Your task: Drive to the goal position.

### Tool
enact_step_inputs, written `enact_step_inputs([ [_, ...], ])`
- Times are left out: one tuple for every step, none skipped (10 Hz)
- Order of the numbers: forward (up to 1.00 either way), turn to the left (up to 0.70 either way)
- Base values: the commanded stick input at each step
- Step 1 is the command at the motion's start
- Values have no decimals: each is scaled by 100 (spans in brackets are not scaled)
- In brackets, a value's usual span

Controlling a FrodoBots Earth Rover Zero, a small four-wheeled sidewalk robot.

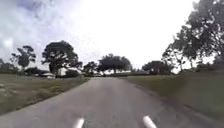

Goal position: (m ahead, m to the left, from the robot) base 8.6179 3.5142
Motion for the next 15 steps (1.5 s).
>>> enact_step_inputs([
  [69, 11],
  [69, 16],
  [69, 34],
  [69, 22],
  [69, 3],
  [69, 3],
  [69, 3],
  [69, 3],
  [69, 3],
  [69, 3],
  [69, 3],
  [69, 3],
  [69, 3],
  [69, 3],
  [69, 3],
])
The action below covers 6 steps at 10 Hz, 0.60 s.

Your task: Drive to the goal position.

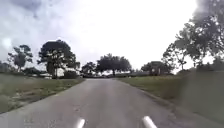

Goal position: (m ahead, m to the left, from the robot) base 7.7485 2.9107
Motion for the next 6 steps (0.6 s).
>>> enact_step_inputs([
  [69, 3],
  [69, 3],
  [69, 3],
  [69, 3],
  [69, 3],
  [69, 3],
])
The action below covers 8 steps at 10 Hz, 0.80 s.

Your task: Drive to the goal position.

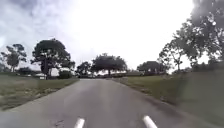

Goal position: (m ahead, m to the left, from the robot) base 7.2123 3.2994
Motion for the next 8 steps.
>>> enact_step_inputs([
  [69, 11],
  [69, 22],
  [69, 34],
  [69, 34],
  [69, 34],
  [69, 34],
  [69, 34],
  [69, 24],
])
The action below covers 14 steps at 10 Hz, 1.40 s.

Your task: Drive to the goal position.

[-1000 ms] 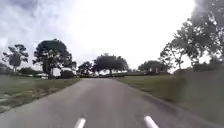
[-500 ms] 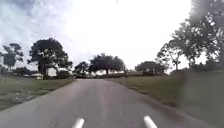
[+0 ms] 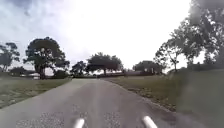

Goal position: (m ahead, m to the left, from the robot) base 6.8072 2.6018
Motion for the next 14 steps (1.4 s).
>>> enact_step_inputs([
  [69, 12],
  [69, 3],
  [69, 3],
  [69, 3],
  [69, 5],
  [69, 30],
  [69, 34],
  [69, 5],
  [69, 3],
  [69, 3],
  [69, 3],
  [69, 3],
  [69, 3],
  [69, 3],
])
